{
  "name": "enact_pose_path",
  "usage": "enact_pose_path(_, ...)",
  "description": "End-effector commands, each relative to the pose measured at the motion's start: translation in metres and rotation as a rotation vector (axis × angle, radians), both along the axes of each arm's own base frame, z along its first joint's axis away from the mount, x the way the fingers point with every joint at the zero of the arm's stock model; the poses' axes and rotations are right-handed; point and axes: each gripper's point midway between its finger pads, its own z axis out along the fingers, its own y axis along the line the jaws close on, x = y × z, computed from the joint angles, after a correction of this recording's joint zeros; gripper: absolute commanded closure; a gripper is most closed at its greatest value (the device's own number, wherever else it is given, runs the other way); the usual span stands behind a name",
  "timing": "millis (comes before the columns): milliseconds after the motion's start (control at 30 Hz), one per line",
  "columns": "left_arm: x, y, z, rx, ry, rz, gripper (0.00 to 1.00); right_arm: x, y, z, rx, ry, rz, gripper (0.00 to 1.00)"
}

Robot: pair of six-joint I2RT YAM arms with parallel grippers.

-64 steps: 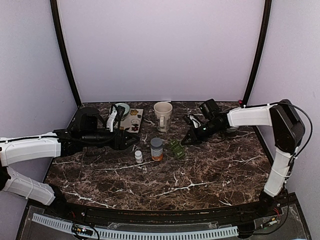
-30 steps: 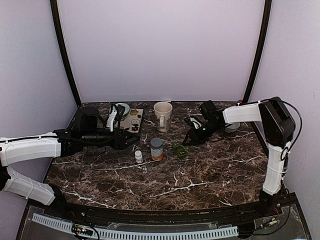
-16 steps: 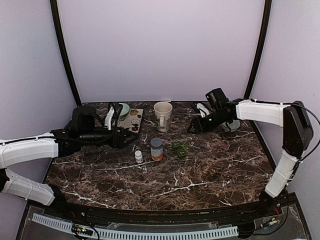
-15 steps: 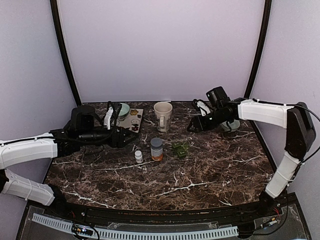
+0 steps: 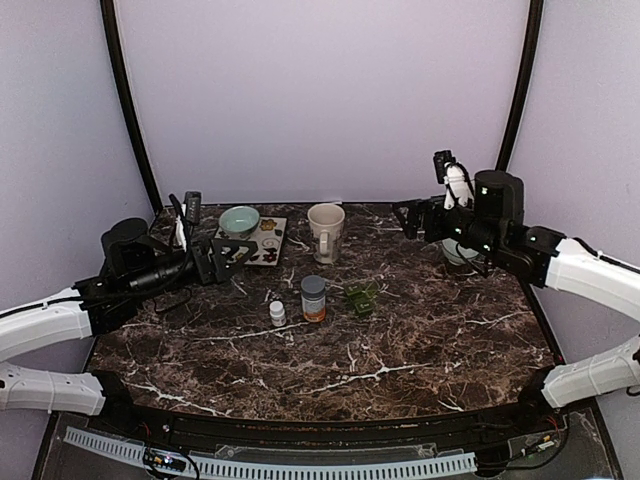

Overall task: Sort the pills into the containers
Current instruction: Place the pill container at the center of the board, then pick up the pill bottle from the center of the board.

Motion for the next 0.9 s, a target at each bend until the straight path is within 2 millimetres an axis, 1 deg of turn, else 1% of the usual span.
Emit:
enact_pose_path(0,0.002,0.007,0.006,-0.124,-0.003,0.037,0.01,-0.006,-0.013,0.053,0.268,-0.204,-0.033,0.0)
enact_pose_path(33,0.004,0.006,0.001,-0.117,0.008,0.041,0.02,-0.012,-0.009,0.056,0.279,-0.218,0.011,0.02)
enact_pose_path(133,0.019,0.011,-0.019,-0.019,0.09,0.126,0.13,-0.021,0.007,0.057,0.268,-0.208,0.113,0.19)
enact_pose_path(167,0.023,0.013,-0.027,0.013,0.119,0.152,0.14,-0.021,0.009,0.053,0.254,-0.192,0.118,0.25)
enact_pose_path(200,0.027,0.015,-0.034,0.038,0.143,0.174,0.14,-0.019,0.011,0.048,0.236,-0.171,0.112,0.28)
enact_pose_path(233,0.029,0.017,-0.04,0.059,0.163,0.192,0.14,-0.017,0.013,0.043,0.217,-0.149,0.104,0.29)
enact_pose_path(300,0.033,0.02,-0.05,0.093,0.186,0.223,0.09,-0.015,0.021,0.031,0.17,-0.11,0.089,0.32)
enact_pose_path(333,0.036,0.022,-0.056,0.106,0.196,0.242,0.06,-0.015,0.028,0.024,0.137,-0.09,0.08,0.32)
enact_pose_path(367,0.037,0.026,-0.061,0.117,0.205,0.263,0.05,-0.012,0.035,0.012,0.094,-0.057,0.068,0.32)
enact_pose_path(433,0.041,0.034,-0.07,0.14,0.227,0.315,0.05,-0.009,0.049,-0.009,0.005,0.011,0.055,0.32)
enact_pose_path(500,0.044,0.043,-0.079,0.161,0.248,0.372,0.1,-0.008,0.063,-0.031,-0.078,0.075,0.051,0.32)
enact_pose_path(567,0.046,0.05,-0.087,0.18,0.261,0.412,0.17,-0.009,0.076,-0.051,-0.132,0.14,0.048,0.32)
enact_pose_path(600,0.046,0.053,-0.091,0.191,0.274,0.427,0.19,-0.01,0.083,-0.057,-0.145,0.17,0.055,0.31)
enact_pose_path(667,0.045,0.056,-0.098,0.208,0.292,0.443,0.22,-0.012,0.099,-0.065,-0.172,0.215,0.071,0.3)
enact_pose_path(700,0.045,0.057,-0.101,0.215,0.299,0.447,0.22,-0.013,0.108,-0.064,-0.184,0.225,0.078,0.29)
enact_pose_path(733,0.044,0.058,-0.102,0.218,0.302,0.449,0.23,-0.014,0.116,-0.067,-0.205,0.24,0.087,0.29)
enact_pose_path(767,0.044,0.059,-0.103,0.222,0.303,0.45,0.23,-0.015,0.123,-0.078,-0.238,0.266,0.093,0.28)
enact_pose_path(833,0.043,0.06,-0.104,0.23,0.301,0.451,0.23,-0.017,0.137,-0.087,-0.279,0.3,0.11,0.24)
enact_pose_path(867,0.043,0.06,-0.104,0.235,0.3,0.45,0.23,-0.017,0.144,-0.096,-0.306,0.322,0.118,0.23)
